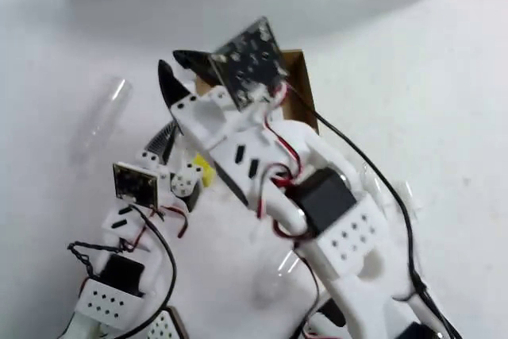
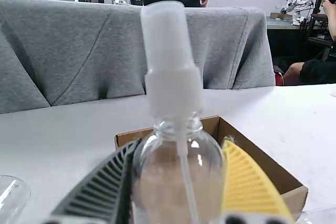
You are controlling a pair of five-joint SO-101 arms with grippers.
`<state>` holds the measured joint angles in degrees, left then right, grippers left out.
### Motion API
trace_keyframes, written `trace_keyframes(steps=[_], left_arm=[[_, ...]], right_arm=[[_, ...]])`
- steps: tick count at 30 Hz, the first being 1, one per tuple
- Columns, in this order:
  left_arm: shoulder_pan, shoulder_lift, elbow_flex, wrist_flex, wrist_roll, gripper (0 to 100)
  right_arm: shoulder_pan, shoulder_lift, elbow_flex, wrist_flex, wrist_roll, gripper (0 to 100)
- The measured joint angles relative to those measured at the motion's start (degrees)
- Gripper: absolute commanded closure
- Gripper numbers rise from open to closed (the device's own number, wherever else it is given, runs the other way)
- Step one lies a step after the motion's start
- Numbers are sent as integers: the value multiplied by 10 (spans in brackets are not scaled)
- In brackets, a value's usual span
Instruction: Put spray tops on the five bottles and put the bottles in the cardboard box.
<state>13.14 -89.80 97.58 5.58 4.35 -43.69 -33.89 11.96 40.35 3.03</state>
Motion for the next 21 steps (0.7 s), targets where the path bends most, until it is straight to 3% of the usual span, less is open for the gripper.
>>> trace_keyframes(steps=[6, 13, 21], left_arm=[[0, 0, 0, 0, 0, 980], [2, 0, 0, 0, 0, 980], [1, 0, 0, 0, 0, 980]], right_arm=[[2, 66, -16, 17, 0, 971], [2, 70, -47, 145, 0, 982], [1, 70, -127, 194, 0, 982]])
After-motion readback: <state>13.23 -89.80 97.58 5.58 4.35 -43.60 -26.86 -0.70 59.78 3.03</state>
